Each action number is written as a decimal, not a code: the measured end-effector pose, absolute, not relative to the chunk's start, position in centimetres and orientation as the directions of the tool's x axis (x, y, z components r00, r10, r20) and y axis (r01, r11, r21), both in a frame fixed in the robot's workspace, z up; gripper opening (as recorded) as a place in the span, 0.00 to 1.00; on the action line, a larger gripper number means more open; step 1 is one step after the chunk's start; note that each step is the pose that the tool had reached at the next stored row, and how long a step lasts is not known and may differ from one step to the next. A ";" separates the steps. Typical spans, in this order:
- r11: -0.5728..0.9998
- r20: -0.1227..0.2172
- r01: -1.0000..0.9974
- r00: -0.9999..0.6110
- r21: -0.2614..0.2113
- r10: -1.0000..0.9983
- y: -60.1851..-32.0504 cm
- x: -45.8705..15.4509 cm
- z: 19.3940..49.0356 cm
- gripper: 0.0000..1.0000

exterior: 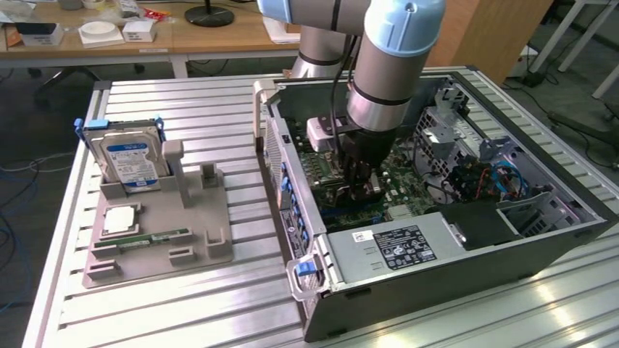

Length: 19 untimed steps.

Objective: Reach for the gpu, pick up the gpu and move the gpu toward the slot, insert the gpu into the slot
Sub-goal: 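Insert the gpu into the slot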

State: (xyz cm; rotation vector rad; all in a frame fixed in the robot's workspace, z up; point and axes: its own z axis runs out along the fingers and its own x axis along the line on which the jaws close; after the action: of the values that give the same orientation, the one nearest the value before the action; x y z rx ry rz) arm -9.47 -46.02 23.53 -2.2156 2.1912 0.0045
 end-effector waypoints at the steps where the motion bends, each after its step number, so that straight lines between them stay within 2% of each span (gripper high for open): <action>1: -0.011 -0.020 -1.000 0.011 -0.016 -1.000 -46.0 -9.5 23.5 0.26; 19: -0.012 -0.019 -1.000 0.012 -0.018 -1.000 -46.0 -9.5 22.9 0.26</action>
State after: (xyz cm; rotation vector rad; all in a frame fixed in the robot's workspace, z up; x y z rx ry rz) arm -9.47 -46.04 22.86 -2.2161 2.1898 0.0023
